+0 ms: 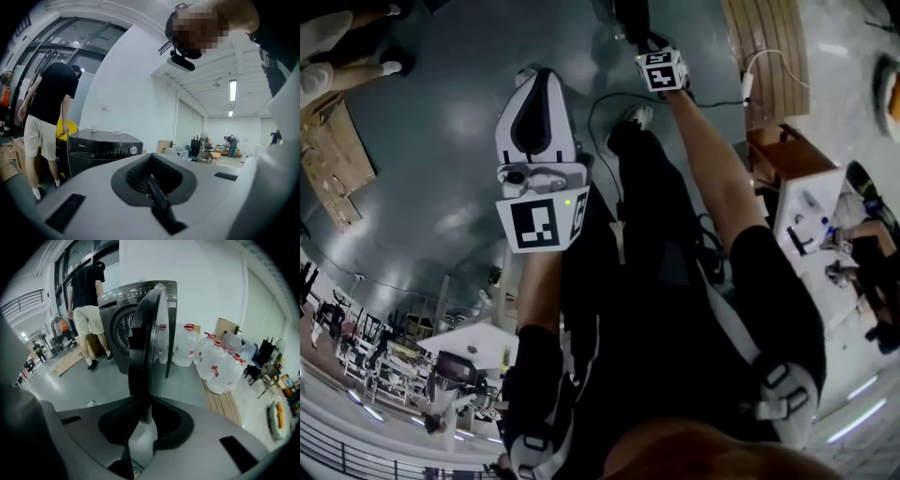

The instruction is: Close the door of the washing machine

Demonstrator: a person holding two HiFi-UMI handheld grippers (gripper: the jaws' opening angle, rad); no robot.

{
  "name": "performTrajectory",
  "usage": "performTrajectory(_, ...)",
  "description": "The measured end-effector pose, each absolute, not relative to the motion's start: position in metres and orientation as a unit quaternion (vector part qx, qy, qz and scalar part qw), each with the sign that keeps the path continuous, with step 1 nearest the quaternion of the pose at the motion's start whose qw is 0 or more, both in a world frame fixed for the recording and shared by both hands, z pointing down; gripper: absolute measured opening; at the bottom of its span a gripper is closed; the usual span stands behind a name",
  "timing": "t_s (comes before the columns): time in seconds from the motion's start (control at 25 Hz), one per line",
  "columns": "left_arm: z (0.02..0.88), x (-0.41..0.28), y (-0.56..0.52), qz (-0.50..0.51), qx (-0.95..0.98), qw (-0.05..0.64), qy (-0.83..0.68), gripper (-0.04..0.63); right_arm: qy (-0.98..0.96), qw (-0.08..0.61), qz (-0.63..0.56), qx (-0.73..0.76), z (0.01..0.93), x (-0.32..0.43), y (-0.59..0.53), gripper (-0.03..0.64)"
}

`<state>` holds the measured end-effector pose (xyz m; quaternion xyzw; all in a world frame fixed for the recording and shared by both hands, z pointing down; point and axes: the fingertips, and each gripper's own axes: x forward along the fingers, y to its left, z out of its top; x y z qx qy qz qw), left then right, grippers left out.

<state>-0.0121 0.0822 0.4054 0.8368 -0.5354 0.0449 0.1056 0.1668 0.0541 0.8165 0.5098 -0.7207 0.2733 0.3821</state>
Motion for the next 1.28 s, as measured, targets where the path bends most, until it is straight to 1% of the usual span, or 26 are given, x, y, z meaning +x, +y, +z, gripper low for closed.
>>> performTrajectory(0.44,0.426,-0.081,0.056,0.043,0.852,0.119,-0.509,0.005,-0.703,0.348,0.295,0.546,0.821,0.085,0.057,0.069)
performTrajectory(0.64,0.437,-0.119,0.041,0.043,0.854,0.143,-0.498,0.005,-0.690,0.339,0.307,0.561,0.822,0.049,0.060,0.074)
performTrajectory(0.8,0.440,-0.146,0.026,0.042,0.858,0.148,-0.491,0.005,-0.689,0.326,0.304,0.572,0.826,0.019,0.054,0.078)
performTrajectory(0.96,0.450,-0.170,0.010,0.046,0.858,0.156,-0.487,0.005,-0.691,0.323,0.295,0.576,0.838,-0.006,0.049,0.086)
performTrajectory(1.12,0.458,-0.195,-0.009,0.047,0.855,0.164,-0.490,0.005,-0.679,0.316,0.313,0.584,0.829,-0.039,0.038,0.087)
performTrajectory(1.28,0.457,-0.221,-0.025,0.037,0.854,0.168,-0.491,0.005,-0.662,0.322,0.307,0.603,0.835,-0.053,0.034,0.087)
